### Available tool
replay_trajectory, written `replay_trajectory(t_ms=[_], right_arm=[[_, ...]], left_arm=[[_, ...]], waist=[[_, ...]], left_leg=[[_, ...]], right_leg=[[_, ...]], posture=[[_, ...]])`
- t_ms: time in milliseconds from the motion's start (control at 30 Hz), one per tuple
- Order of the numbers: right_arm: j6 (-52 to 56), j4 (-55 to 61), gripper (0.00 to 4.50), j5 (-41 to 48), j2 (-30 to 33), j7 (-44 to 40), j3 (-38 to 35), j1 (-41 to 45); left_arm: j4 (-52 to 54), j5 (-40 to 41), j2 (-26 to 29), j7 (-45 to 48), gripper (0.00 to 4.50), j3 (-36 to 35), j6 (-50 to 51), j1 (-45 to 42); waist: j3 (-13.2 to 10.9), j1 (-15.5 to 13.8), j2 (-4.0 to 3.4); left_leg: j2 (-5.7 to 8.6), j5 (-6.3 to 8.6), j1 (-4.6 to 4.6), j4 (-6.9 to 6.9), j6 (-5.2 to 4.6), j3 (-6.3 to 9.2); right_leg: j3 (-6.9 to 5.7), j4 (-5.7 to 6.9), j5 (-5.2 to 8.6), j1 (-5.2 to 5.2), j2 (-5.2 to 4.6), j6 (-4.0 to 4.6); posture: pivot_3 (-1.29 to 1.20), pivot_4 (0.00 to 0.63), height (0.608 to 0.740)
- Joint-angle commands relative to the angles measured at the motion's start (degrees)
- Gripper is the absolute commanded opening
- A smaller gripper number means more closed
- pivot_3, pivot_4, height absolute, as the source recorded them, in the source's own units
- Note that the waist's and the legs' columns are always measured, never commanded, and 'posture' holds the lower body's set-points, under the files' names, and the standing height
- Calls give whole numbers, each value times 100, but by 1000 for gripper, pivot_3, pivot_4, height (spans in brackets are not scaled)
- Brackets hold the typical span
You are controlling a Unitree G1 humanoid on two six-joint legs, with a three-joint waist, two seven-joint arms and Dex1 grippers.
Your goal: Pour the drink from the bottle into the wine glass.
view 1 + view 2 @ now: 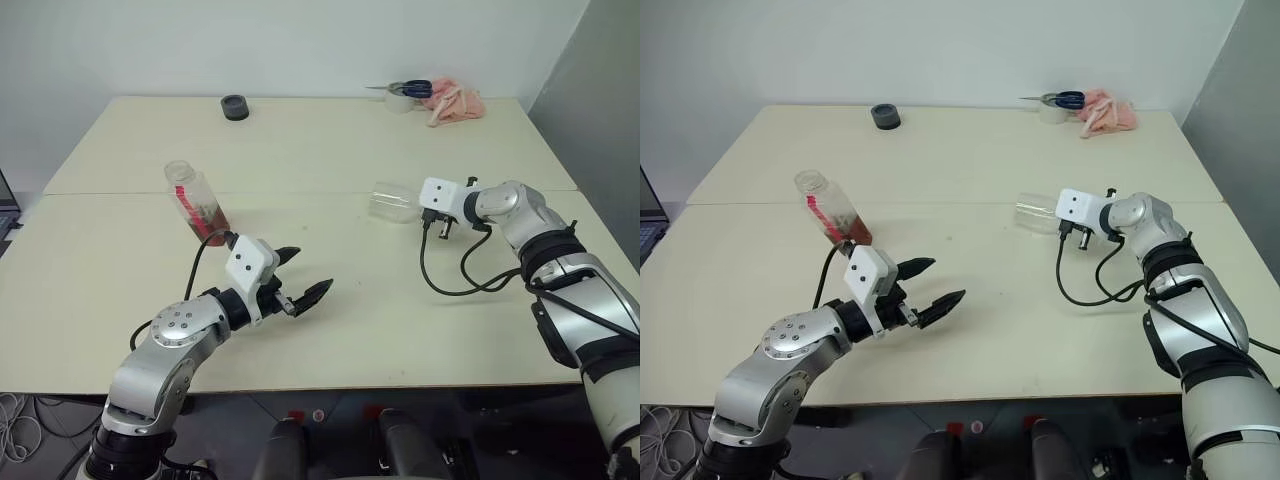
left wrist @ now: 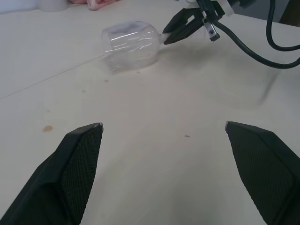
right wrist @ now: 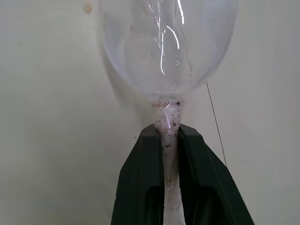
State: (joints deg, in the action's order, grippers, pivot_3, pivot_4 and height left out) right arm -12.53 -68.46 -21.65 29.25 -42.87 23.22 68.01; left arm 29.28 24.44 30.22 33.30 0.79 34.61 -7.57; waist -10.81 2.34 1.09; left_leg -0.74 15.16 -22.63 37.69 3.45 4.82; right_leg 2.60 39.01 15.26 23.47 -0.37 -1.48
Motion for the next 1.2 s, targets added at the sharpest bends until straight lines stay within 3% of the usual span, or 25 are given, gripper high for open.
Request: replay_trajectory(t_ms=[33,133,267,500,700,867,1200], right_arm=[[-232,338,131,474,-216,-250,-451,97],[-42,991,131,1458,-874,-489,-1172,-19],[1328,2019,131,2972,-1942,-467,-2263,-429],[1365,2143,131,3097,-2644,404,-2474,-987],[491,1620,131,2650,-2792,1357,-2360,-1466],[584,1735,131,2398,-2678,1514,-2117,-1922],[1786,4281,131,2510,-2123,1459,-1945,-3473]], left_arm=[[343,158,30,34,4500,-73,60,285],[910,418,-190,-132,4500,24,156,1128],[1359,308,-776,-741,4500,-90,-198,2064],[1586,98,-1017,-1157,4500,-194,-420,2324],[1805,90,-971,-1236,4500,-150,-457,2626],[1802,193,-870,-1233,4500,-283,-414,2547],[1882,208,-813,-1240,4500,-195,-465,2704]], waist=[[0,46,0],[-1,173,-2],[-4,214,-7],[-4,-72,-9],[-4,-42,-11],[7,-46,-13],[31,-77,-19]], left_leg=[[0,0,0,0,0,-1],[-7,0,2,-3,0,-7],[-25,0,9,-19,0,-2],[4,0,15,-12,0,19],[3,1,11,-18,-1,-4],[-6,1,43,-20,-1,-4],[4,1,54,-27,-2,-6]], right_leg=[[1,0,0,0,0,0],[8,1,0,2,1,0],[10,4,-1,3,-13,2],[-13,-1,-2,-19,-1,5],[4,-3,-2,-4,-5,6],[5,1,-1,-26,9,5],[9,-4,2,-39,-3,4]], posture=[[0,150,740],[0,150,740],[0,150,740],[0,150,740],[0,150,740],[0,150,740],[0,150,740]])
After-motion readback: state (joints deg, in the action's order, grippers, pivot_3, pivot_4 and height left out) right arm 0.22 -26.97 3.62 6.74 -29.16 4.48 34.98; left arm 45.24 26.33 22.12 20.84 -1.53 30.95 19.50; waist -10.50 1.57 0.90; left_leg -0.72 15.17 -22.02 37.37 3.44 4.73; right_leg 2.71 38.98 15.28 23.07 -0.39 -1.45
